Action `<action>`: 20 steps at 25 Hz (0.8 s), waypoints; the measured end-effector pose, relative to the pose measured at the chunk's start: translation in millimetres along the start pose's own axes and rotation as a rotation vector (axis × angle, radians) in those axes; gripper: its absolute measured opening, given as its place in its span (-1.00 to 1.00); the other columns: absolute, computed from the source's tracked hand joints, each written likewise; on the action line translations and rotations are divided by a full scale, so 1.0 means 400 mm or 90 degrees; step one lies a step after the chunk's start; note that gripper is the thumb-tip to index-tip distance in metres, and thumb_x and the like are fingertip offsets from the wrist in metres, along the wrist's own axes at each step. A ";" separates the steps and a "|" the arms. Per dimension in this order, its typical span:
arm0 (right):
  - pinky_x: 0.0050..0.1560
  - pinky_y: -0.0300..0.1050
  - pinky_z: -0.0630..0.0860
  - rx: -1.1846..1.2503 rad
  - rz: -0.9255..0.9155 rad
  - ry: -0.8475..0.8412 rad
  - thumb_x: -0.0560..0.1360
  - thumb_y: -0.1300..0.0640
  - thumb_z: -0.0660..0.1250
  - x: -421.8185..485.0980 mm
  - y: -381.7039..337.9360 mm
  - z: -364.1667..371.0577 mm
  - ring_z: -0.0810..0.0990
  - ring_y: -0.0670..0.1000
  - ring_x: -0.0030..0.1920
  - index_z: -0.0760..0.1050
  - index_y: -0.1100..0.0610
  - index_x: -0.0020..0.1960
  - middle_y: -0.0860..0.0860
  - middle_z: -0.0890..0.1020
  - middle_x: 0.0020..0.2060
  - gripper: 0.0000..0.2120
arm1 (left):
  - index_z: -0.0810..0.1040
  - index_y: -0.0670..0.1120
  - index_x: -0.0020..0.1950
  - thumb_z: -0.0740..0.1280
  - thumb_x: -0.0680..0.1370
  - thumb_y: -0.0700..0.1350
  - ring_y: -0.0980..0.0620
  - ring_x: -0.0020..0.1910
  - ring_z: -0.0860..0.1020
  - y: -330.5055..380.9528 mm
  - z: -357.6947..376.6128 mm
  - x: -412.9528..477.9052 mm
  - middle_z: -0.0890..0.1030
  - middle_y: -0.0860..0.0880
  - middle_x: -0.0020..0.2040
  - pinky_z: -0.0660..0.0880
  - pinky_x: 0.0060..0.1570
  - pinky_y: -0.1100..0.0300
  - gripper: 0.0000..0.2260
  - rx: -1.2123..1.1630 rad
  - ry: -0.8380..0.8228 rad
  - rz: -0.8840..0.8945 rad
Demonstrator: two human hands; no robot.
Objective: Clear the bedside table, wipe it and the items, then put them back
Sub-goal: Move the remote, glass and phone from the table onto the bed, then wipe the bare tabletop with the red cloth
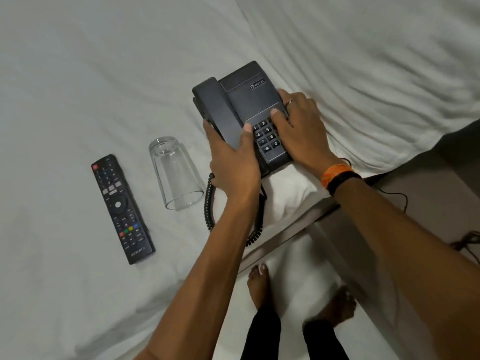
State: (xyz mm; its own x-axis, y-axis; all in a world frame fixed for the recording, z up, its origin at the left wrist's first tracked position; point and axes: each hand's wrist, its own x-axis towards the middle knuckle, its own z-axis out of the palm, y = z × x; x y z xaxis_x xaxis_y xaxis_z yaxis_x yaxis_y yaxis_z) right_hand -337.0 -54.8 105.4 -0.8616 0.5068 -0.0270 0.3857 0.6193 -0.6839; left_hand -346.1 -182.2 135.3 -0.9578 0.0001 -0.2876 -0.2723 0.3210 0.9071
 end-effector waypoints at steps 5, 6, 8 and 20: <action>0.36 0.15 0.49 -0.034 -0.057 0.171 0.63 0.01 0.26 -0.224 0.033 -0.051 0.45 0.11 0.40 0.43 0.15 0.47 0.11 0.44 0.43 -0.55 | 0.11 0.09 0.66 0.28 0.61 0.10 -0.01 0.59 0.27 -0.025 -0.011 -0.146 0.24 0.02 0.63 0.16 0.50 -0.06 -0.35 0.208 0.074 0.269; 0.35 0.15 0.49 -0.048 -0.054 0.217 0.63 0.01 0.28 -0.296 0.052 -0.053 0.46 0.12 0.40 0.46 0.14 0.45 0.12 0.45 0.44 -0.57 | 0.18 0.05 0.64 0.27 0.60 0.06 -0.02 0.55 0.33 -0.052 -0.009 -0.189 0.31 0.00 0.59 0.24 0.47 -0.04 -0.39 0.244 0.062 0.360; 0.39 0.10 0.46 -0.105 -0.006 0.266 0.65 -0.05 0.27 -0.449 0.117 -0.061 0.48 0.15 0.42 0.47 0.13 0.46 0.15 0.46 0.46 -0.56 | 0.27 -0.01 0.61 0.24 0.60 0.05 -0.10 0.54 0.36 -0.127 0.020 -0.280 0.38 -0.06 0.55 0.32 0.42 -0.11 -0.43 0.363 -0.034 0.507; 0.58 0.33 0.18 -0.282 0.708 0.385 0.61 -0.18 0.25 -1.615 0.502 -0.254 0.17 0.23 0.64 0.32 0.11 0.56 0.21 0.20 0.62 -0.39 | 0.14 -0.04 0.67 0.06 0.63 0.31 -0.19 0.68 0.06 -0.531 0.213 -1.149 0.13 -0.12 0.69 0.01 0.60 -0.29 -0.31 0.556 -0.836 0.949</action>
State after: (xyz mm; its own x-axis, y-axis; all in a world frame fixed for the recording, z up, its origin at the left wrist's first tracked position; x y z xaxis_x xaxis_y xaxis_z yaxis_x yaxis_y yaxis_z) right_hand 330.5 -196.8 59.5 0.2127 0.9771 -0.0079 0.9540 -0.2094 -0.2147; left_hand 160.0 -169.9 48.9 0.3328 0.9426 -0.0279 0.8764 -0.2982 0.3780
